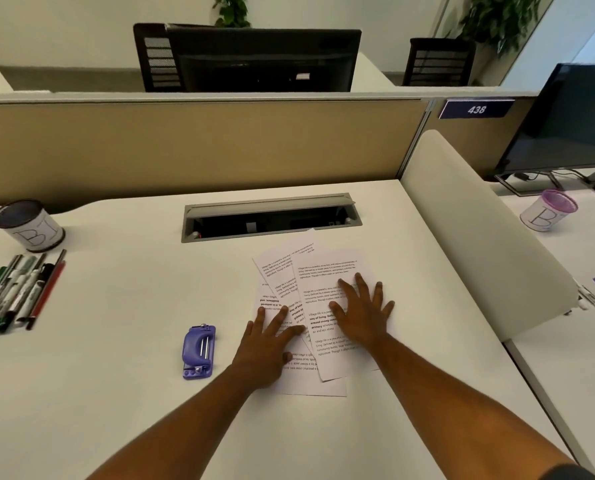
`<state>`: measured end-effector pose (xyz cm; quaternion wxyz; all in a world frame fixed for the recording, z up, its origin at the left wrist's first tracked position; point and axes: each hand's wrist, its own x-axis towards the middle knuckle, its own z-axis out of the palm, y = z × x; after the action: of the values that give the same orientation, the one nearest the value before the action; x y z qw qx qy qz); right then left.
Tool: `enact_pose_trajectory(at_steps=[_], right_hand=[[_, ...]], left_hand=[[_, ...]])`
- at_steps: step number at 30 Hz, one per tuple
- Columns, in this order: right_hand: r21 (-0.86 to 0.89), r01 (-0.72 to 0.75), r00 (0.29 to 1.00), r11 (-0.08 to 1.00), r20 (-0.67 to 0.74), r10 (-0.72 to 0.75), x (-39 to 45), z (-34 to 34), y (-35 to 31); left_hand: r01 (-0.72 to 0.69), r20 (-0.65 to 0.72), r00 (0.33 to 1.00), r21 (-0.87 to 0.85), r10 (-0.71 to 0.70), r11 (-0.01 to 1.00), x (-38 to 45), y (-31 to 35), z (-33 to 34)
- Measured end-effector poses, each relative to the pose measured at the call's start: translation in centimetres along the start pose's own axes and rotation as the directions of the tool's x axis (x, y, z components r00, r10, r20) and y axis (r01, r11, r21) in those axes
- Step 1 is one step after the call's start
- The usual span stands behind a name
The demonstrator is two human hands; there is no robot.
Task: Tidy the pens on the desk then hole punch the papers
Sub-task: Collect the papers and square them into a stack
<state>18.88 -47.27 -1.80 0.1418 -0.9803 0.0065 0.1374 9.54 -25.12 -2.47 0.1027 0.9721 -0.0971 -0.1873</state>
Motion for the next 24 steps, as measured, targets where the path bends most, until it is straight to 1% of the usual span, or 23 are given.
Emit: enact_pose_trajectory(at_steps=[5,7,8,9,10,12,13,15,17,19,22,24], right_hand=[[-0.047,0.105,0.994,0.993,-0.009,-0.106,1.2,-0.1,-1.1],[-0.043,0.137,0.989,0.990,-0.049,-0.139,1.4,-0.3,-0.8],[-0.030,0.128,0.988,0.991,-0.087,-0.130,1.5,-0.4,-0.7],[-0.014,0.092,0.987,0.996,-0.135,-0.093,1.5,-0.3,-0.4],[0.006,0.027,0.982,1.000,-0.185,-0.025,1.4,-0.3,-0.3],[0.036,-0.132,0.954,0.991,-0.266,0.137,1.0,-0.1,-0.1],[0.028,-0.183,0.938,0.983,-0.295,0.183,0.7,0.1,-0.1],[-0.020,-0.205,0.926,0.979,-0.328,0.187,0.3,0.3,-0.2],[-0.050,-0.193,0.931,0.980,-0.324,0.167,0.2,0.2,-0.3],[-0.046,-0.187,0.944,0.981,-0.285,0.167,0.5,-0.2,-0.7],[0.038,-0.197,0.958,0.980,-0.204,0.201,1.2,-1.1,-1.3],[0.114,-0.234,0.959,0.966,-0.138,0.248,1.8,-2.1,-1.6]], left_hand=[[-0.003,-0.005,1.000,-0.011,0.003,1.000,-0.1,0.1,0.0],[-0.006,-0.011,1.000,-0.012,0.006,1.000,-0.1,0.1,0.0],[-0.005,-0.014,1.000,-0.013,0.005,1.000,-0.1,0.1,0.1],[-0.004,-0.016,1.000,-0.013,0.004,1.000,-0.1,0.1,0.1],[-0.001,-0.019,1.000,-0.008,0.001,1.000,-0.1,0.0,0.2],[0.010,-0.023,1.000,0.005,-0.010,1.000,-0.1,0.0,0.4],[0.019,-0.023,1.000,0.003,-0.019,1.000,-0.1,0.1,0.5],[0.036,-0.013,0.999,-0.005,-0.036,0.999,0.1,0.2,0.6],[0.048,0.004,0.999,0.001,-0.048,0.999,0.3,0.3,0.5],[0.051,0.018,0.999,-0.004,-0.051,0.999,0.4,0.3,0.3],[0.057,0.019,0.998,-0.031,-0.057,0.998,0.2,0.3,0.2],[0.068,0.008,0.998,-0.063,-0.067,0.996,0.1,0.3,0.2]])
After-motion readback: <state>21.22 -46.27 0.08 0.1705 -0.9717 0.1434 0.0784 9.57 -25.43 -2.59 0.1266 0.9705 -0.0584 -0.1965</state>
